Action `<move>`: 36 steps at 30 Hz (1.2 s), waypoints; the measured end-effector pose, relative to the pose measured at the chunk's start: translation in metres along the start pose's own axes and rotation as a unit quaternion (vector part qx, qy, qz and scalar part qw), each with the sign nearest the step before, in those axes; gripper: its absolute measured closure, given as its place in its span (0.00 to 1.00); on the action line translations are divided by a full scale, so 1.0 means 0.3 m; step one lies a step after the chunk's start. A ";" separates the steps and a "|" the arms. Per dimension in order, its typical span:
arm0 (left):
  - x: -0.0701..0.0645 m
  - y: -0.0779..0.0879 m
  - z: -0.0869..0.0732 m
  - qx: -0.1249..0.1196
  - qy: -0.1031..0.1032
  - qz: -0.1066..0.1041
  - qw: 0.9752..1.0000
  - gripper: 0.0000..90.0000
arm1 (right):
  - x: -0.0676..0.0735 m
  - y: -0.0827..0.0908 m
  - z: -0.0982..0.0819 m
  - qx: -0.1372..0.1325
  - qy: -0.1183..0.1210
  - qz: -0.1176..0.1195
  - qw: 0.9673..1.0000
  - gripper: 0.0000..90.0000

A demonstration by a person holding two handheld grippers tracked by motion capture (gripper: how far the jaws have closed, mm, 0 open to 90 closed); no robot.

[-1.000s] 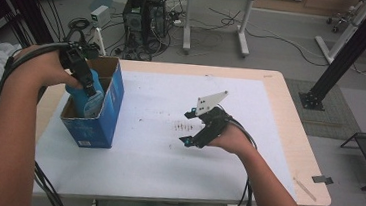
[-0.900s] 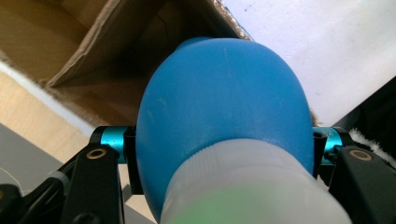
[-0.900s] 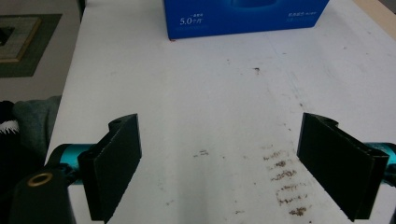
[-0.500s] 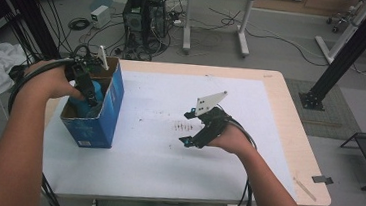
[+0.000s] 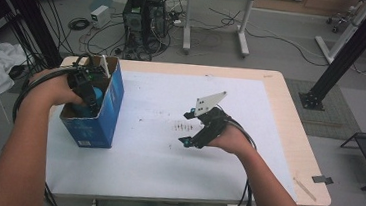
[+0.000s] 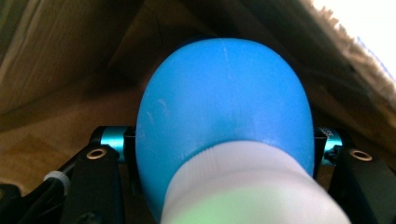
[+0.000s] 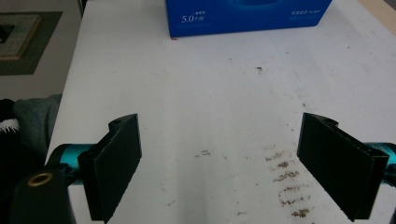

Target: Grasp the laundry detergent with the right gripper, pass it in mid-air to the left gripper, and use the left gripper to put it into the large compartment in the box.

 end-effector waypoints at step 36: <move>-0.009 0.052 -0.015 0.005 0.008 -0.004 1.000 0.34 | 0.006 0.000 0.009 -0.004 0.005 -0.003 1.000 0.14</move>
Point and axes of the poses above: each handheld gripper's, and its own axes: y roughly backward along the jaws, z roughly out of its top, x roughly to its left, the point moved 10 cm from there along -y, roughly forward along the jaws, and after that the axes turned 6 degrees about z, right-handed, at the moved point
